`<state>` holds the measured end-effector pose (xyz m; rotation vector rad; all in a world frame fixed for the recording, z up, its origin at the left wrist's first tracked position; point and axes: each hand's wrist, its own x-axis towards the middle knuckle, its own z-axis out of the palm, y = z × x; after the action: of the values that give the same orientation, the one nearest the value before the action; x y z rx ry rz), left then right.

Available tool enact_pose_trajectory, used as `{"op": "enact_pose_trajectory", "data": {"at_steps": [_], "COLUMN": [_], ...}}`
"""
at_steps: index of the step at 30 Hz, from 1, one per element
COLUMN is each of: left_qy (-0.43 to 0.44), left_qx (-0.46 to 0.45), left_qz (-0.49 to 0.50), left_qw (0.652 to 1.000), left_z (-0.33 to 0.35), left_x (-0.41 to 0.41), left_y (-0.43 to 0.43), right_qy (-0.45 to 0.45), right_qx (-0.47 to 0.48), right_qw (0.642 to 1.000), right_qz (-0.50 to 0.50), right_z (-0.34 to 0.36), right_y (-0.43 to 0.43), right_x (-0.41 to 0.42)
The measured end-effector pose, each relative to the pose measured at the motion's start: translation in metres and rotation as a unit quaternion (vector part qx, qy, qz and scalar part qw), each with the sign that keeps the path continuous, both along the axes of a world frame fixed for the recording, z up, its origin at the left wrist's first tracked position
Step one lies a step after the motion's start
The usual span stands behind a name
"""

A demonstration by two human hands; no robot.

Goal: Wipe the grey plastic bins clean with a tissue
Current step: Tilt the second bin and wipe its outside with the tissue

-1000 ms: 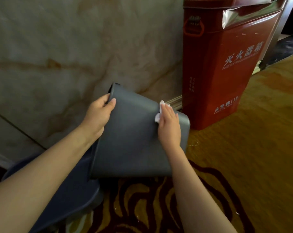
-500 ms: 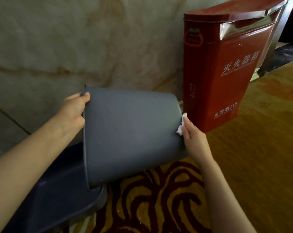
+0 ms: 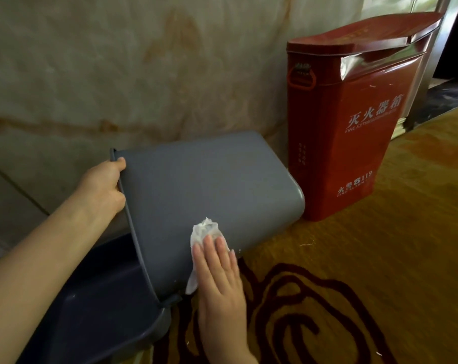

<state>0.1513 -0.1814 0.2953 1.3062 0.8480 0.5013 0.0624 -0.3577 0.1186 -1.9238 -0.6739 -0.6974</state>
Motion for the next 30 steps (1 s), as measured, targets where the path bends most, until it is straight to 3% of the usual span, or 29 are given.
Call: {"op": "enact_pose_trajectory", "data": {"at_steps": [3, 8, 12, 19, 24, 30], "left_qy": [0.004, -0.014, -0.055, -0.106, -0.078, -0.085], "left_qx": [0.010, 0.024, 0.075, 0.196, 0.305, 0.484], "left_qz": [-0.014, -0.023, -0.002, -0.044, -0.133, -0.224], "left_qw": [1.000, 0.999, 0.996, 0.974, 0.940, 0.842], "left_z": [0.002, 0.003, 0.000, -0.015, -0.043, -0.072], "left_x": [-0.003, -0.006, -0.004, -0.006, -0.004, -0.018], "left_y": [-0.003, -0.008, -0.022, -0.053, -0.071, -0.074], "right_qy": [-0.015, 0.107, 0.152, 0.184, 0.141, 0.076], "right_qx": [0.026, 0.104, 0.139, 0.046, -0.015, -0.060], "right_qw": [0.999, 0.981, 0.971, 0.981, 0.988, 0.990], "right_qz": [-0.025, -0.122, -0.122, -0.033, 0.068, 0.104], "right_z": [-0.010, -0.013, -0.009, -0.002, 0.016, 0.047], "right_y": [-0.021, -0.062, -0.078, -0.072, -0.038, -0.015], "right_x": [0.024, 0.080, 0.110, 0.111, 0.092, 0.089]}}
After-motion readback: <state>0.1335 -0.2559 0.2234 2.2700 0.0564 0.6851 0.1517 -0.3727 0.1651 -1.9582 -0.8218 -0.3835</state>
